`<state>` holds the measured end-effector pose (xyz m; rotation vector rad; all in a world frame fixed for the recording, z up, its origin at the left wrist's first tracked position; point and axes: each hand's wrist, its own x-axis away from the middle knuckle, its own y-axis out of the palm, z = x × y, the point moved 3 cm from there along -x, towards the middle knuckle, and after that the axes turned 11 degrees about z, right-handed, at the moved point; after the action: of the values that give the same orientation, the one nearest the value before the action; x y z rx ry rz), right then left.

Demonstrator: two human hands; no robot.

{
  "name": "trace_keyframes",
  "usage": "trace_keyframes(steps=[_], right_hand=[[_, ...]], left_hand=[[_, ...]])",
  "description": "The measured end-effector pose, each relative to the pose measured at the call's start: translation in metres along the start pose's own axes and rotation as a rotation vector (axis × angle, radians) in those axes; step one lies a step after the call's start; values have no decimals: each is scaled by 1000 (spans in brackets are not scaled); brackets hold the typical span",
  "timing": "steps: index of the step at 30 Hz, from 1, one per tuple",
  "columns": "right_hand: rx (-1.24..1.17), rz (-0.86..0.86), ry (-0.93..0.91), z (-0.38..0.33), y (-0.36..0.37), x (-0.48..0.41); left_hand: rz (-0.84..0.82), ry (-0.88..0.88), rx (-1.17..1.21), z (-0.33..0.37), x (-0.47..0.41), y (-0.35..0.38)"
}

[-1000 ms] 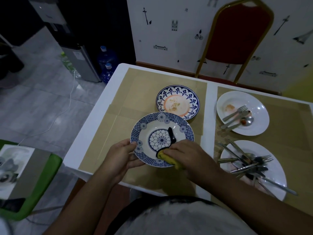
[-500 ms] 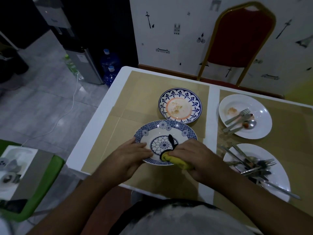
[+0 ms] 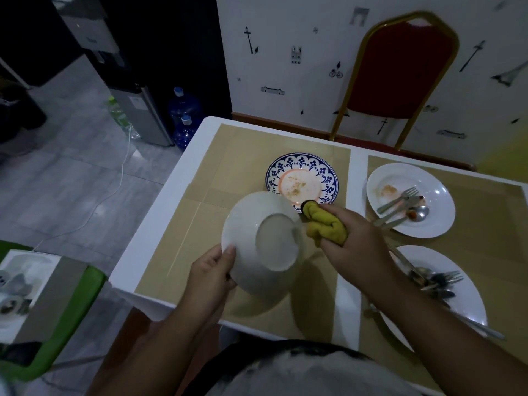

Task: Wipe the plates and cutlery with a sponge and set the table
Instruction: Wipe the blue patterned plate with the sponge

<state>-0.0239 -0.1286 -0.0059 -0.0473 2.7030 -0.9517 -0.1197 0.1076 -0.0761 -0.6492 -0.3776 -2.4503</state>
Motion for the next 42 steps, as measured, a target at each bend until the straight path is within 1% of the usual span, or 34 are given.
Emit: trace_keyframes(steps=[1, 3, 5, 7, 9, 10, 13, 15, 17, 19, 23, 26, 28, 30, 33, 35, 37, 39, 42], right_hand=[[-6, 0, 61, 2, 6, 2], [-13, -10, 142, 3, 18, 4], [-15, -30, 154, -1, 28, 4], [-2, -101, 104, -8, 38, 4], [57, -269, -21, -17, 50, 11], [85, -348, -122, -23, 56, 17], [118, -480, -441, -31, 62, 37], [144, -522, -538, -28, 62, 45], [175, -554, -564, -24, 61, 44], [196, -535, -518, -22, 60, 34], [253, -404, -242, -16, 49, -1], [284, -363, -126, -6, 40, -4], [276, -358, -68, -1, 37, 7], [258, -369, -54, 5, 37, 22], [201, -466, -68, 12, 42, 45], [153, -495, -42, 15, 43, 52], [109, -456, -5, 16, 42, 50], [100, -405, 34, 17, 41, 45], [107, -383, 70, 19, 46, 37]], left_hand=[[0, -94, 94, -5, 2, 4], [-10, -194, 193, -13, 7, 11], [-44, -240, 226, -20, 10, 14], [-69, -269, 230, -25, 11, 15], [-89, -294, 226, -27, 12, 18], [-98, -302, 229, -27, 12, 21], [-93, -322, 292, -28, 11, 23], [-87, -349, 333, -30, 12, 22], [-82, -370, 331, -35, 12, 20], [-87, -377, 315, -38, 12, 20], [-112, -345, 346, -35, 14, 20], [-109, -320, 361, -31, 12, 18], [-92, -318, 361, -31, 9, 16], [-73, -328, 365, -33, 7, 13], [-44, -321, 367, -35, 3, 2], [-26, -273, 317, -31, -3, -6], [-9, -166, 185, -17, -8, -14], [-8, 59, -39, 8, -11, -19], [-50, 501, -457, 45, -11, -22]])
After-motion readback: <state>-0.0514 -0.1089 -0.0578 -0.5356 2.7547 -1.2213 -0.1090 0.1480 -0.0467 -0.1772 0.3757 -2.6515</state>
